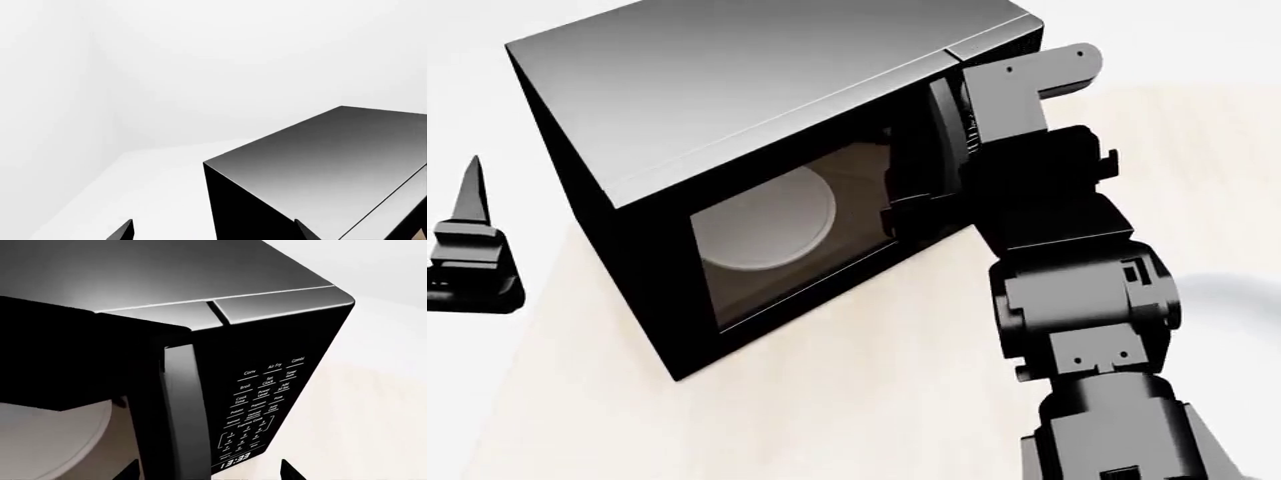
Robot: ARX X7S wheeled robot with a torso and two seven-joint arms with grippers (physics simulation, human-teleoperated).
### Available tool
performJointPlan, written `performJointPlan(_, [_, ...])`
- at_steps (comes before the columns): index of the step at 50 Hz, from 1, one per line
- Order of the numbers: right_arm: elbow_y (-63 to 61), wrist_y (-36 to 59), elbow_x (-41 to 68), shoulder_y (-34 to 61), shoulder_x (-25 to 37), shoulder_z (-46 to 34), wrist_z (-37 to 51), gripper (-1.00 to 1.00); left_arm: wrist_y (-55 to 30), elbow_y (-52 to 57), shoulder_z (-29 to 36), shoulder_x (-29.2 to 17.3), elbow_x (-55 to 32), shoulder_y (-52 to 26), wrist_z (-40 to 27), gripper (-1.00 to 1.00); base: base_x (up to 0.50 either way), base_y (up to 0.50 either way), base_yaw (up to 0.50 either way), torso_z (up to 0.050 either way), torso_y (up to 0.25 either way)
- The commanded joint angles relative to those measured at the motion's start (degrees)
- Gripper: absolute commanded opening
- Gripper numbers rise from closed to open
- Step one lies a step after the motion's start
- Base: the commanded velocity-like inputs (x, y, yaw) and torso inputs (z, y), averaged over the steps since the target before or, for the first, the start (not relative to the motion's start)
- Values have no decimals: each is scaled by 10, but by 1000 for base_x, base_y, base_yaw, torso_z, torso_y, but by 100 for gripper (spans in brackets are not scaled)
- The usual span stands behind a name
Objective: Open the microwave.
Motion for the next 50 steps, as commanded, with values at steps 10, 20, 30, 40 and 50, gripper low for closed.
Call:
performJointPlan(10, [127, -78, -2, 34, -24, -5, -20, 100, 2, -2, 1, -3, -4, 0, -3, 100, 0, 0, 0, 0, 0])
performJointPlan(20, [147, -98, -13, 35, -32, -7, -32, -100, 8, -5, 1, -4, -6, 3, -5, 100, 0, 0, 0, 0, 0])
performJointPlan(30, [15, -51, -10, -13, -1, 0, 13, -100, 8, -6, 2, -4, -7, 2, -8, 100, 0, 0, 0, 0, 0])
performJointPlan(40, [-216, 48, 3, -96, 45, 3, 54, -100, -4, 2, 3, -5, -10, -3, -12, 100, 0, 0, 0, 0, 0])
performJointPlan(50, [-307, 74, 14, -140, 65, 12, 69, -100, 5, -4, 4, -8, -11, 0, -13, 100, 0, 0, 0, 0, 0])
